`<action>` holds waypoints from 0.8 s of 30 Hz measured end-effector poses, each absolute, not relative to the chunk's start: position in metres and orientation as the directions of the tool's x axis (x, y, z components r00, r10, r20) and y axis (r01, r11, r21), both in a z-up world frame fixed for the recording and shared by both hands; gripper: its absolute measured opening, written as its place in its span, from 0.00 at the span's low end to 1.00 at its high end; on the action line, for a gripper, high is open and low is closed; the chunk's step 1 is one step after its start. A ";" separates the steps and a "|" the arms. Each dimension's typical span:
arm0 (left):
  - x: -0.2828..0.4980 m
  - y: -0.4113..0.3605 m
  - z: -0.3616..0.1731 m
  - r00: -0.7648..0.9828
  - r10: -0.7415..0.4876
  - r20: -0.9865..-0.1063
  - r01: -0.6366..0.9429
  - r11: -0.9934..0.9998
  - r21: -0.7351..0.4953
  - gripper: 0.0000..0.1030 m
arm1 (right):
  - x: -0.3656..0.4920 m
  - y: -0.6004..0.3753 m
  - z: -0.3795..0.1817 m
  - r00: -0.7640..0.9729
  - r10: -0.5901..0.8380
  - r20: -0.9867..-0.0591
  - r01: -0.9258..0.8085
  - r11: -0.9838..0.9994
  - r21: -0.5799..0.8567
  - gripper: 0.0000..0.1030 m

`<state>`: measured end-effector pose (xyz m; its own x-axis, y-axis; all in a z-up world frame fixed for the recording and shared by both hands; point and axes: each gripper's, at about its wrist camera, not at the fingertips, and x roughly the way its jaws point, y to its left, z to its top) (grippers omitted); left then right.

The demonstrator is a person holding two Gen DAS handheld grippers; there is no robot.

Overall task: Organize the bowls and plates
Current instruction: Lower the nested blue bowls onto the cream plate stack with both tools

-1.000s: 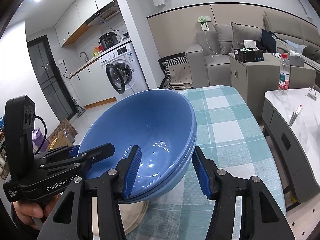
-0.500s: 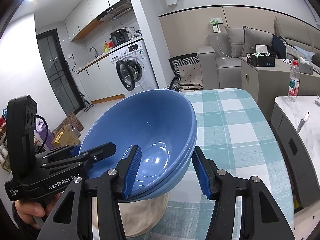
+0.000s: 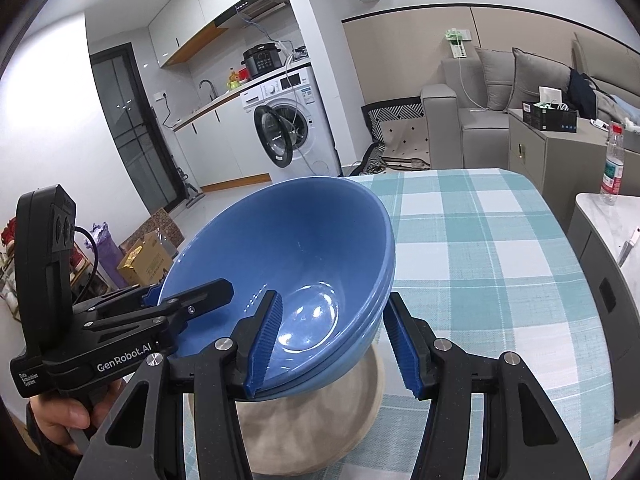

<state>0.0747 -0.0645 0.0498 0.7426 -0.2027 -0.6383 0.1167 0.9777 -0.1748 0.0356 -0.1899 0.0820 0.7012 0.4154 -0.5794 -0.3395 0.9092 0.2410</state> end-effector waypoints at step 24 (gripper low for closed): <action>0.070 -0.035 0.025 0.715 -0.160 -0.681 0.052 0.983 -0.177 0.38 | 0.043 -0.156 0.052 0.631 0.438 -0.640 -0.374 0.895 0.244 0.53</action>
<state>0.0703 -0.0352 0.0246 0.7147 -0.1602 -0.6809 0.0518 0.9829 -0.1769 0.0434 -0.1564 0.0518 0.6313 0.4382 -0.6398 -0.3736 0.8949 0.2442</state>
